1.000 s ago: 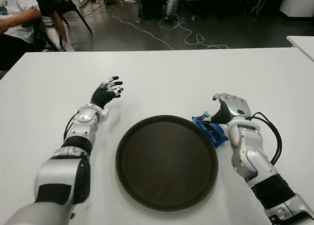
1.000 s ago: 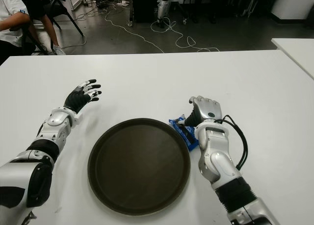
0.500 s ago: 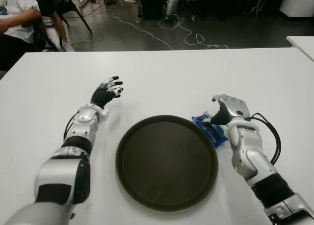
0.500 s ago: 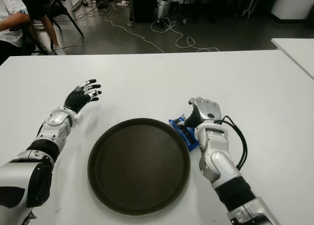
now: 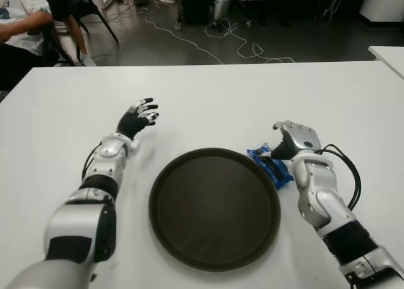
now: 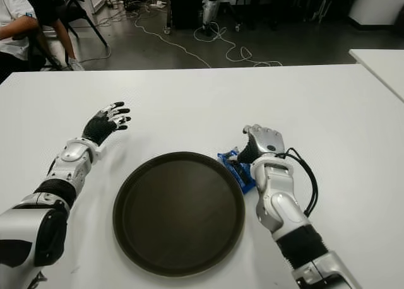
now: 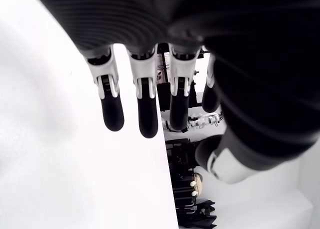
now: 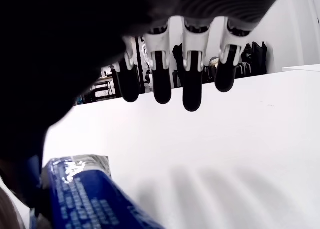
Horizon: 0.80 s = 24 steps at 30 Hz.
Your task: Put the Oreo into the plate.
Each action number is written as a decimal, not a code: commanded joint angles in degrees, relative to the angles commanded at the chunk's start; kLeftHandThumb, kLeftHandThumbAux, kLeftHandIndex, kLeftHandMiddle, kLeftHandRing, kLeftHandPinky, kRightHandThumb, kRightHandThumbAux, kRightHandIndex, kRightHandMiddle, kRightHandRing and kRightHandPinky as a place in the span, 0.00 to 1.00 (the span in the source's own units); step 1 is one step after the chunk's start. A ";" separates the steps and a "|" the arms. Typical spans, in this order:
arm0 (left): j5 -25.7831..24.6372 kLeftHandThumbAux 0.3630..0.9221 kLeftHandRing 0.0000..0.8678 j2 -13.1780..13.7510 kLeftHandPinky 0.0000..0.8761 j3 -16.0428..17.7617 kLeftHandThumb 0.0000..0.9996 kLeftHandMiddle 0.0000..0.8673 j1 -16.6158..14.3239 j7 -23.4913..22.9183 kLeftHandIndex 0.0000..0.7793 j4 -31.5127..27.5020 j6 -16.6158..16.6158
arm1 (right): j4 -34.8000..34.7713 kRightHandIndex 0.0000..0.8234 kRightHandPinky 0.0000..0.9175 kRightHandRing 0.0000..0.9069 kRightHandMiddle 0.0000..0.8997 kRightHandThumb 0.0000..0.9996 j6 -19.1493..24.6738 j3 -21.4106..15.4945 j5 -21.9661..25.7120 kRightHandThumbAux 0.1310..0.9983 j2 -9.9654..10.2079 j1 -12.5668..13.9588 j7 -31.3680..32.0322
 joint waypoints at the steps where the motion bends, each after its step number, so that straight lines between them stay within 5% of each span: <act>1: -0.02 0.67 0.24 0.00 0.25 0.02 0.04 0.23 0.00 -0.02 0.18 0.00 0.00 | 0.01 0.30 0.24 0.26 0.27 0.00 0.03 0.02 0.02 0.55 0.04 0.00 0.03; 24: -0.12 0.62 0.24 0.07 0.25 0.13 0.04 0.23 0.22 -0.06 0.18 -0.13 -0.28 | 0.77 0.32 0.25 0.28 0.29 0.00 -0.65 1.74 0.00 0.54 0.38 0.51 0.54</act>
